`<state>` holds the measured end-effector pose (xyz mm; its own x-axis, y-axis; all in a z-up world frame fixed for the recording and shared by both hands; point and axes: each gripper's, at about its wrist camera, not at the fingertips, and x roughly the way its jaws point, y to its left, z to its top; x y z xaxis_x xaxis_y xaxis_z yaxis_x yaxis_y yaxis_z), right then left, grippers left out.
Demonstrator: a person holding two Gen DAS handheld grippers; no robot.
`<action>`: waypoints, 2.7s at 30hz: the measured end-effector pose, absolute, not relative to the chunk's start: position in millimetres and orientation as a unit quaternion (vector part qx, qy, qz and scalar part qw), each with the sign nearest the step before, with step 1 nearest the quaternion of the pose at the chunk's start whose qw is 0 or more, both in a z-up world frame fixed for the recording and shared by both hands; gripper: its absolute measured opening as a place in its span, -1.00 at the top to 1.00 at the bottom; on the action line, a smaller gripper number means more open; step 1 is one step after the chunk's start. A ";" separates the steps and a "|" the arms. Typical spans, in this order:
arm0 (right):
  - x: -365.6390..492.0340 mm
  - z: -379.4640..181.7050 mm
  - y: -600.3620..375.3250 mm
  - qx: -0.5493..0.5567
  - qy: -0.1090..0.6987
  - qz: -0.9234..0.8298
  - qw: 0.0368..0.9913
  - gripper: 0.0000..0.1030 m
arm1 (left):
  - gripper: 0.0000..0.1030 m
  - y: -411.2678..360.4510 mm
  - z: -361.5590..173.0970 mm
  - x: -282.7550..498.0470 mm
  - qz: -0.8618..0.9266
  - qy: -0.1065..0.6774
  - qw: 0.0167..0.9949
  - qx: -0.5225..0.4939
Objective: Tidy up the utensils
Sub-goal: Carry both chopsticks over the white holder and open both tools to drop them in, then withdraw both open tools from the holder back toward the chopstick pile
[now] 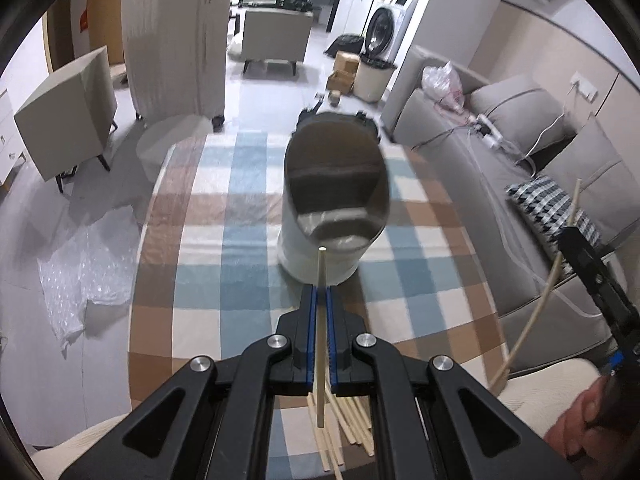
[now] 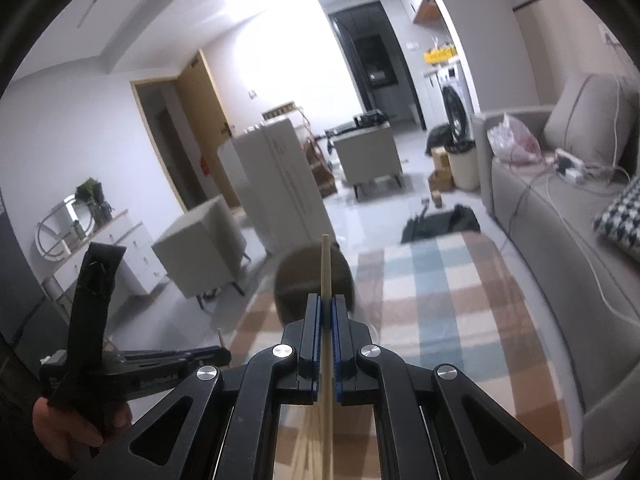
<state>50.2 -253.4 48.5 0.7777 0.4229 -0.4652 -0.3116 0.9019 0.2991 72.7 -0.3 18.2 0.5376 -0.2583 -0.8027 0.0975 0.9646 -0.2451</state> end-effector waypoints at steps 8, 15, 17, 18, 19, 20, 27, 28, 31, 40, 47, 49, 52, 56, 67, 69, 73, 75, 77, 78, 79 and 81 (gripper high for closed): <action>83.3 112.9 -233.5 0.077 0.189 0.232 0.951 0.92 | 0.99 21.4 95.5 93.5 -0.116 0.402 0.898 -0.137; 131.6 149.8 -197.6 0.047 0.136 0.275 0.950 0.92 | 0.99 46.3 147.3 140.1 -0.096 0.320 0.927 -0.171; 147.9 153.6 -187.6 0.039 0.128 0.283 0.950 0.92 | 0.99 48.8 149.2 154.4 -0.088 0.307 0.932 -0.173; 152.9 154.3 -184.9 0.038 0.127 0.285 0.949 0.92 | 0.99 49.4 148.6 163.1 -0.086 0.301 0.934 -0.175; 159.4 152.9 -181.8 0.038 0.127 0.285 0.949 0.92 | 0.99 49.3 145.8 167.9 -0.083 0.297 0.935 -0.173; 167.3 150.6 -178.9 0.041 0.128 0.289 0.948 0.92 | 0.99 48.4 143.5 175.1 -0.079 0.292 0.938 -0.170; 212.8 113.6 -169.1 0.060 0.142 0.287 0.945 0.92 | 0.99 45.1 109.2 205.0 -0.077 0.296 0.937 -0.170; 218.5 105.6 -168.9 0.067 0.146 0.285 0.945 0.92 | 0.99 45.4 108.3 206.2 -0.076 0.298 0.936 -0.169; 228.9 90.0 -170.7 0.073 0.152 0.269 0.948 0.92 | 0.99 45.9 94.8 212.2 -0.081 0.311 0.930 -0.181; 247.0 63.6 -169.0 0.083 0.152 0.253 0.952 0.92 | 0.99 43.2 81.0 217.1 -0.090 0.324 0.924 -0.183; 244.2 51.2 -157.0 0.034 0.156 0.239 0.958 0.92 | 0.99 37.5 72.9 216.1 -0.094 0.329 0.925 -0.163; 242.7 47.4 -156.6 0.030 0.163 0.248 0.955 0.92 | 0.99 37.9 68.3 215.7 -0.094 0.336 0.923 -0.162; 238.9 43.6 -158.8 0.028 0.171 0.259 0.950 0.92 | 0.99 37.2 66.1 214.4 -0.098 0.344 0.920 -0.160; 234.1 40.3 -162.8 0.025 0.195 0.279 0.940 0.92 | 0.99 32.6 64.9 214.6 -0.109 0.352 0.918 -0.146; 210.6 45.8 -182.9 0.037 0.241 0.281 0.928 0.50 | 0.96 34.9 49.9 209.4 -0.109 0.439 0.877 -0.159; 198.8 50.0 -194.5 0.048 0.245 0.267 0.931 0.33 | 0.88 35.2 53.9 201.2 -0.097 0.442 0.879 -0.152; 175.6 58.9 -211.6 0.068 0.248 0.252 0.933 -0.02 | 0.44 37.3 65.2 179.3 -0.073 0.437 0.884 -0.147; 163.6 64.5 -216.2 0.072 0.246 0.252 0.933 -0.07 | 0.27 37.8 71.6 167.8 -0.065 0.430 0.889 -0.142; 148.0 72.5 -219.2 0.074 0.242 0.248 0.935 -0.28 | 0.06 36.2 80.3 152.4 -0.052 0.421 0.896 -0.134; 140.3 77.0 -220.5 0.076 0.238 0.247 0.936 -0.33 | 0.01 35.9 80.8 149.5 -0.049 0.419 0.897 -0.132; 134.2 78.9 -222.3 0.077 0.234 0.247 0.937 -0.39 | -0.06 34.2 84.1 142.7 -0.044 0.417 0.899 -0.126; 117.0 88.6 -223.2 0.076 0.226 0.248 0.939 -0.44 | -0.16 30.9 89.4 130.4 -0.040 0.411 0.903 -0.119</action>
